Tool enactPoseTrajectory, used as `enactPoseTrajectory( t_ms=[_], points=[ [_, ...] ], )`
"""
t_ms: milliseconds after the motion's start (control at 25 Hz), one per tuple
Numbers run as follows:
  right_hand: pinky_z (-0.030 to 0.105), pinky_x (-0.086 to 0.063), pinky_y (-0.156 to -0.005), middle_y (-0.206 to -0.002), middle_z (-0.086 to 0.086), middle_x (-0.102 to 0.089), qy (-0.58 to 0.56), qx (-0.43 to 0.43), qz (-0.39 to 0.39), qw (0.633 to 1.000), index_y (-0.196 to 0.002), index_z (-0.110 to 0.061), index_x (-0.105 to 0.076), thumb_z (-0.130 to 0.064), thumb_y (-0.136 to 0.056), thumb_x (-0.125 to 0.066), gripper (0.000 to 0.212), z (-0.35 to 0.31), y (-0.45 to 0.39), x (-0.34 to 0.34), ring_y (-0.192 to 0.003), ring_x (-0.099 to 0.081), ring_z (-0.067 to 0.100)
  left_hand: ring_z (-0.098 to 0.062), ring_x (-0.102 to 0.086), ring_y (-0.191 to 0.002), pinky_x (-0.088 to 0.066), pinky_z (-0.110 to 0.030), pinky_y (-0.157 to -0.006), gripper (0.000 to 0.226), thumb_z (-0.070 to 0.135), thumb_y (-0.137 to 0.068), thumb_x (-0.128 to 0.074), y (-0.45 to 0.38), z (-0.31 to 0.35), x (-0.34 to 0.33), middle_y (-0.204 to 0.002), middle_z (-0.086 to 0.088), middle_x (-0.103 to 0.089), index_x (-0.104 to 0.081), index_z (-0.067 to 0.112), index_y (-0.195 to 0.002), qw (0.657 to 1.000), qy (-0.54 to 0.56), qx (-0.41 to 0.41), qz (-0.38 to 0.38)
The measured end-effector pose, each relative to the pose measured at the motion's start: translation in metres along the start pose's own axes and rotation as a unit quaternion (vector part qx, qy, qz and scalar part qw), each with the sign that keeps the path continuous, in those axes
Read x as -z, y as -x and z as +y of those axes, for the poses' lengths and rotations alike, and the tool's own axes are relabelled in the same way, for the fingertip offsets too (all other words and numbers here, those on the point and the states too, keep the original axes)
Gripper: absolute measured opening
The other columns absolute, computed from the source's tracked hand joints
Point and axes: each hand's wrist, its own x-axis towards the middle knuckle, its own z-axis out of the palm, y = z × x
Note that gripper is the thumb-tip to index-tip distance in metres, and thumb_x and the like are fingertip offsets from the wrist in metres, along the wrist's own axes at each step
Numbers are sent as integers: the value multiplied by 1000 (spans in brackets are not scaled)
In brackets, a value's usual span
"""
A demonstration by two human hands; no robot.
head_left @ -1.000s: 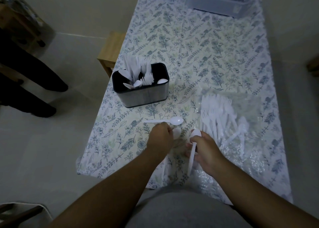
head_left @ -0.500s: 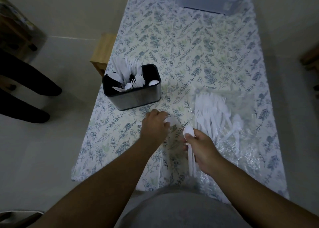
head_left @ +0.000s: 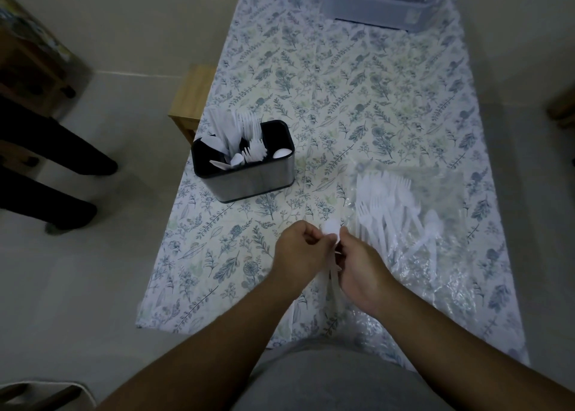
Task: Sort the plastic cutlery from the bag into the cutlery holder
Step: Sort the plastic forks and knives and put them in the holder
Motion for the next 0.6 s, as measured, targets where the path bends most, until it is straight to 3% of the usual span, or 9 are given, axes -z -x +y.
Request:
enactPoseTrajectory(
  t_ms=[80,160,280,440,600],
  points=[
    [40,-49,-95,-119,26,-70,-48,-5,-11,999,-121,5,-64,-34,-107,-40,48,0,1,-5,-104,-67,29,-19,-72,-73,-62,-38,-69,15,24,-83,-79,1,1,2,-76,-2,-72,-66,17,-81,999,-31,-29,17],
    [39,-49,-91,-115,24,-69,-66,5,-27,997,-122,3,-64,-27,-107,-43,40,-2,3,-7,-101,-66,29,-9,-69,-72,-60,-27,-68,6,19,-87,-75,5,3,6,-76,6,-71,-70,21,-84,997,-49,-56,27],
    [38,-53,-95,-114,19,-74,-28,42,-38,998,-120,-9,-66,-16,-105,-48,24,-6,8,-8,-105,-71,26,0,-65,-68,-52,-13,-63,14,15,-94,-61,12,10,12,-76,9,-70,-73,21,-88,995,-59,-82,5],
    [32,-53,-98,-117,10,-76,23,115,-67,991,-127,-13,-67,0,-98,-57,33,-27,22,-17,-113,-71,21,-2,-52,-62,-41,-16,-58,29,25,-103,-49,16,29,30,-70,3,-62,-67,14,-82,982,-102,-156,-41],
    [29,-55,-94,-115,-3,-77,174,262,-61,947,-125,-22,-71,-8,-91,-71,36,-81,41,-53,-108,-72,10,-7,-55,-67,-45,-27,-59,28,18,-104,-48,4,85,64,-74,1,-61,-63,16,-81,943,-164,-288,-14]
  ],
)
